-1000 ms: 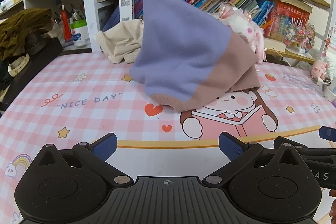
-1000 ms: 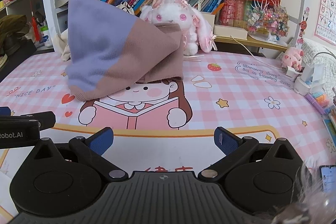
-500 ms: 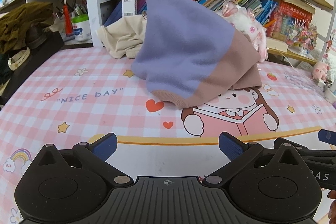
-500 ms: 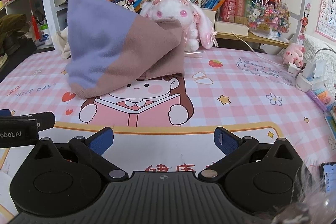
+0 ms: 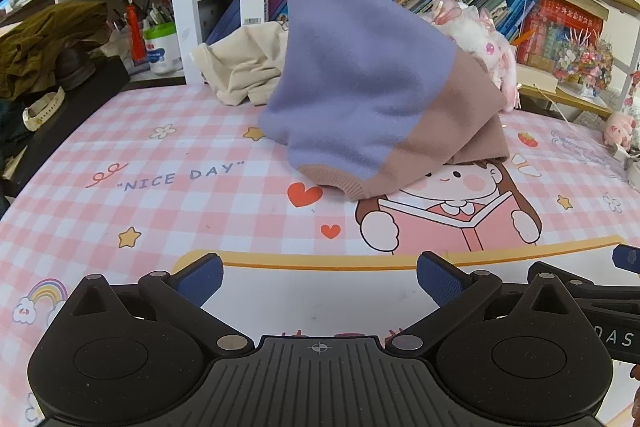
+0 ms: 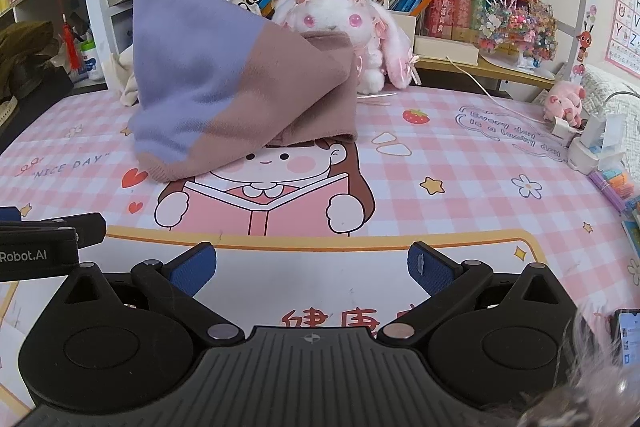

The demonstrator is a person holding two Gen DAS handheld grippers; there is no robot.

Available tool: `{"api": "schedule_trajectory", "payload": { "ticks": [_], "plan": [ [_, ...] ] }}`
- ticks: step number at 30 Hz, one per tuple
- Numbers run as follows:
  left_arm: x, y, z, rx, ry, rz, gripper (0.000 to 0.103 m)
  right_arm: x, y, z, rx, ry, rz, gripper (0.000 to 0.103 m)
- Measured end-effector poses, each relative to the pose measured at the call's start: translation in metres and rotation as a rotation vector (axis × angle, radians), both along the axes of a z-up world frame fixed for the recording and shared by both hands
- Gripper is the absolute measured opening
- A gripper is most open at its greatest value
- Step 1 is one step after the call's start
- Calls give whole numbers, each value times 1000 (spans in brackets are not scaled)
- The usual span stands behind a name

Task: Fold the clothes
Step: 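Approach the crumpled lavender-mauve sweater with both grippers open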

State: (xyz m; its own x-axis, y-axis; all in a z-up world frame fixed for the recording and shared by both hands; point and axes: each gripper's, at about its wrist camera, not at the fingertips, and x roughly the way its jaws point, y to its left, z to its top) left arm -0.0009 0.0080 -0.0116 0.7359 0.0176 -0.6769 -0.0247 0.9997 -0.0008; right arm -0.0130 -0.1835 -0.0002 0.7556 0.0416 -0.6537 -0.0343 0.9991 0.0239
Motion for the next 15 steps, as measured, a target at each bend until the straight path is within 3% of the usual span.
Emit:
{"api": "schedule_trajectory", "payload": {
  "ticks": [15],
  "plan": [
    [2,-1,3,1,7,1,103,0,0,0,3,6,-4,103]
  ]
}}
